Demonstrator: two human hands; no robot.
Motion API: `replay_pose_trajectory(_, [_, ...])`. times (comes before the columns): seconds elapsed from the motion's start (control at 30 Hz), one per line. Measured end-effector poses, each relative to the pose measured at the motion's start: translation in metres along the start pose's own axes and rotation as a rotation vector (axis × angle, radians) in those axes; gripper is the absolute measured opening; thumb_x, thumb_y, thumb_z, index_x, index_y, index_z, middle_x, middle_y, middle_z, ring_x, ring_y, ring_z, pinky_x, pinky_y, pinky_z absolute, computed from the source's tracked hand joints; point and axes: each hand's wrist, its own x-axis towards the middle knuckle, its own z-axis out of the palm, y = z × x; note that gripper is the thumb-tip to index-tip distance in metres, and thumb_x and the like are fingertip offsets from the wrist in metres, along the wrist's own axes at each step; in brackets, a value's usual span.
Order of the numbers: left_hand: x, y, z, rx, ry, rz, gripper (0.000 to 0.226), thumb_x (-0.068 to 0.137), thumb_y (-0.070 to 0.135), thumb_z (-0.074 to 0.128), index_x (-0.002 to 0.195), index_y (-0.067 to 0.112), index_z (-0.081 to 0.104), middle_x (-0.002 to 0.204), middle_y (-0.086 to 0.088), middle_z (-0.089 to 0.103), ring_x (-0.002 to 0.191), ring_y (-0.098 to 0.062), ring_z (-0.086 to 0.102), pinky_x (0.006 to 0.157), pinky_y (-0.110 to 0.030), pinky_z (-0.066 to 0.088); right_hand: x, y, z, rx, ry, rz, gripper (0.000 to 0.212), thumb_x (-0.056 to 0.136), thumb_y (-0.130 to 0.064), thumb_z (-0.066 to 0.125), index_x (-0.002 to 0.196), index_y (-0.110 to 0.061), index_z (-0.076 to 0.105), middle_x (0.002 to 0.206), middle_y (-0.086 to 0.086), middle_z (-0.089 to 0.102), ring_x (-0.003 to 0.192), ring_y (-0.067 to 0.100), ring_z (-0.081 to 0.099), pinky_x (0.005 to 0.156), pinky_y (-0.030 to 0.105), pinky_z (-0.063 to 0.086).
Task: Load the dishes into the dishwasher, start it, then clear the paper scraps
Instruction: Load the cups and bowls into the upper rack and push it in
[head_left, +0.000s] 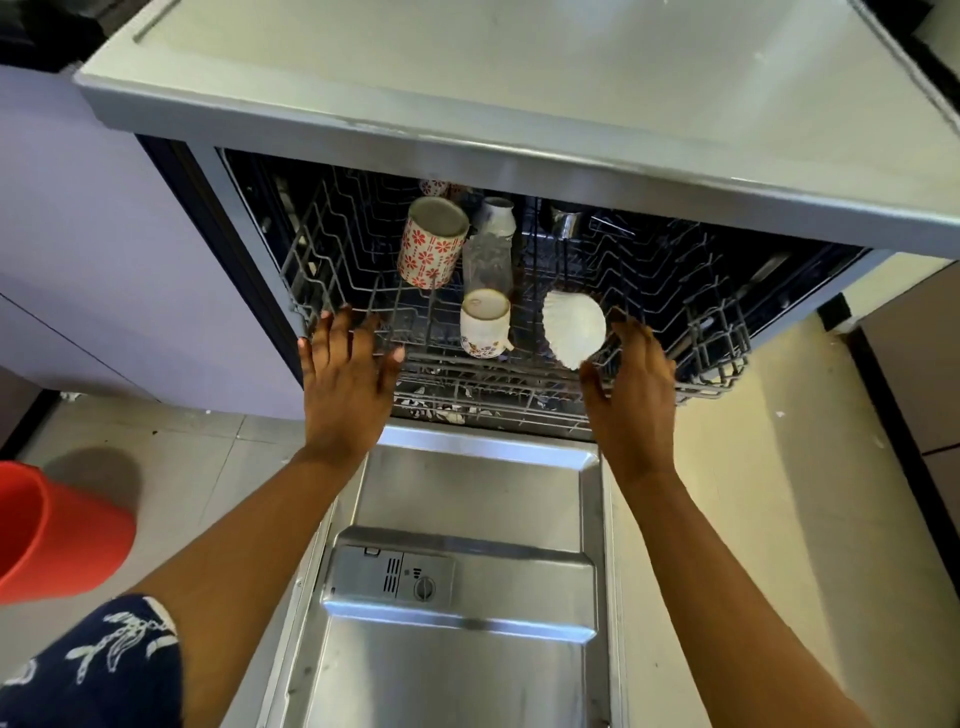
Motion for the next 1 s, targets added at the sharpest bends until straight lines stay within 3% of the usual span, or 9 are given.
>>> replay_pose_trajectory(0.1, [-0.029,0.013,0.010,0.054,-0.031,0.179,0.067,0.097,0.054,0.023,0.151,0.014,0.022,0.158,-0.014,0.015,0.147,-0.032,0.007,0.118,-0.047,0.006,-0.030,0.043,0.010,-0.130,-0.003,0.060,0.064,0.096,-0.040,0.042,0.148,-0.010,0.019,0.157,0.009,0.015,0.146,0.024,0.006,0.117,0.050,0.006])
replay_pose_trajectory(0.17, [-0.044,0.015,0.023,0.122,-0.047,0.228,0.072,0.097,0.054,0.026,0.153,0.011,0.011,0.159,-0.015,0.005,0.147,-0.032,0.000,0.119,-0.047,0.006,-0.045,0.060,0.020,-0.197,-0.039,0.036,0.069,0.097,-0.049,0.029,0.150,-0.013,0.003,0.158,0.007,0.000,0.145,0.021,-0.005,0.115,0.048,0.001])
replay_pose_trajectory(0.27, [-0.044,0.010,0.038,0.212,-0.054,0.217,0.078,0.095,0.058,0.026,0.152,0.010,0.003,0.158,-0.018,-0.004,0.146,-0.034,-0.004,0.118,-0.049,0.007,-0.051,0.075,0.035,-0.282,-0.084,0.001,0.076,0.095,-0.053,0.026,0.147,-0.012,-0.011,0.155,0.008,-0.009,0.144,0.022,-0.008,0.115,0.048,0.004])
replay_pose_trajectory(0.4, [-0.021,0.002,0.040,0.264,-0.091,0.226,0.082,0.093,0.062,0.021,0.152,0.013,-0.006,0.157,-0.014,-0.015,0.146,-0.031,-0.012,0.118,-0.047,-0.001,-0.035,0.079,0.042,-0.358,-0.106,-0.027,0.077,0.094,-0.055,0.025,0.147,-0.010,-0.008,0.154,0.008,-0.007,0.144,0.024,-0.002,0.114,0.049,0.007])
replay_pose_trajectory(0.53, [0.009,0.003,0.036,0.299,-0.124,0.221,0.082,0.093,0.065,0.019,0.151,0.015,-0.010,0.158,-0.014,-0.014,0.145,-0.029,-0.014,0.117,-0.046,-0.004,-0.013,0.077,0.050,-0.344,-0.141,-0.034,0.079,0.093,-0.060,0.023,0.149,-0.011,-0.004,0.156,0.007,-0.011,0.144,0.022,-0.010,0.116,0.047,0.003])
replay_pose_trajectory(0.73, [0.041,0.019,0.040,0.285,-0.186,0.186,0.083,0.092,0.062,0.027,0.146,0.022,-0.022,0.156,-0.008,-0.023,0.143,-0.024,-0.023,0.115,-0.042,-0.012,0.029,0.078,0.051,-0.346,-0.217,0.010,0.085,0.091,-0.062,0.029,0.148,-0.014,-0.012,0.157,0.008,-0.016,0.139,0.017,-0.022,0.115,0.045,-0.006])
replay_pose_trajectory(1.0, [0.040,0.018,0.040,0.295,-0.222,0.183,0.086,0.094,0.056,0.034,0.141,0.025,-0.030,0.155,-0.007,-0.028,0.142,-0.025,-0.025,0.115,-0.046,-0.010,0.027,0.072,0.053,-0.332,-0.216,0.046,0.092,0.088,-0.063,0.038,0.148,-0.014,-0.012,0.156,0.006,-0.018,0.143,0.021,-0.018,0.113,0.045,-0.010])
